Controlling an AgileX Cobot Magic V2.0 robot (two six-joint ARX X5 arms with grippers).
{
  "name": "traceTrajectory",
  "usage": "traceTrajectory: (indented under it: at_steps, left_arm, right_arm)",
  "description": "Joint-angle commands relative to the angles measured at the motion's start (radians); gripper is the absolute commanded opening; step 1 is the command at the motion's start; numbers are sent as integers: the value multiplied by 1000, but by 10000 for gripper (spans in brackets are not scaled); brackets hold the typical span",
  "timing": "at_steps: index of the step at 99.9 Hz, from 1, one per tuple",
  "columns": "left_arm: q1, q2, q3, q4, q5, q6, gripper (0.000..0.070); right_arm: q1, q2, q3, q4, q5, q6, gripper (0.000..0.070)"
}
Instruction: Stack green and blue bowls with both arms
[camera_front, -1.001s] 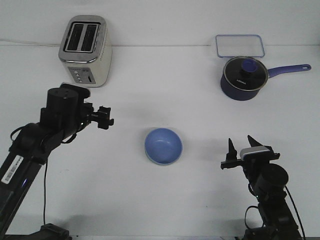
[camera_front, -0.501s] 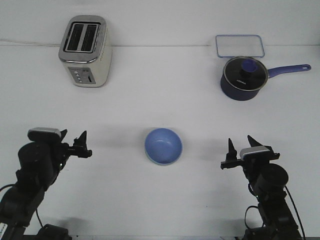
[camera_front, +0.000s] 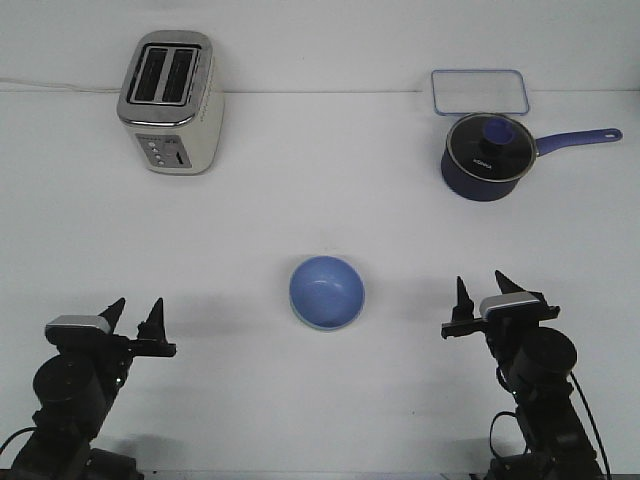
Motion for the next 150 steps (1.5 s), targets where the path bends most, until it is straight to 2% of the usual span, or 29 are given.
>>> traceTrajectory:
  at_steps: [1,34,41,48,61,68,150]
  left_arm:
    - [-2,-3,11,31,-4,-7,435]
    - [-2,-3,12,29,-3,-22,420]
    - [-2,-3,12,29,-3,-22,395]
    - [-2,-3,12,29,-3,-21,272]
    - [-2,-3,12,29,-3,-21,0]
    - [-2,-3,12,29,-3,-21,7]
    - [-2,-3,12,30,-3,-21,10]
  right_arm:
    - [2,5,-1,11,1,-1,448]
    - [2,5,-1,11,1,-1,448]
    - [2,5,-1,11,1,-1,435]
    - [2,5,-1,11,1,-1,362]
    - [2,5,-1,11,1,-1,123]
    - [2,5,-1,11,1,-1,0]
    - [2,5,-1,11,1,-1,0]
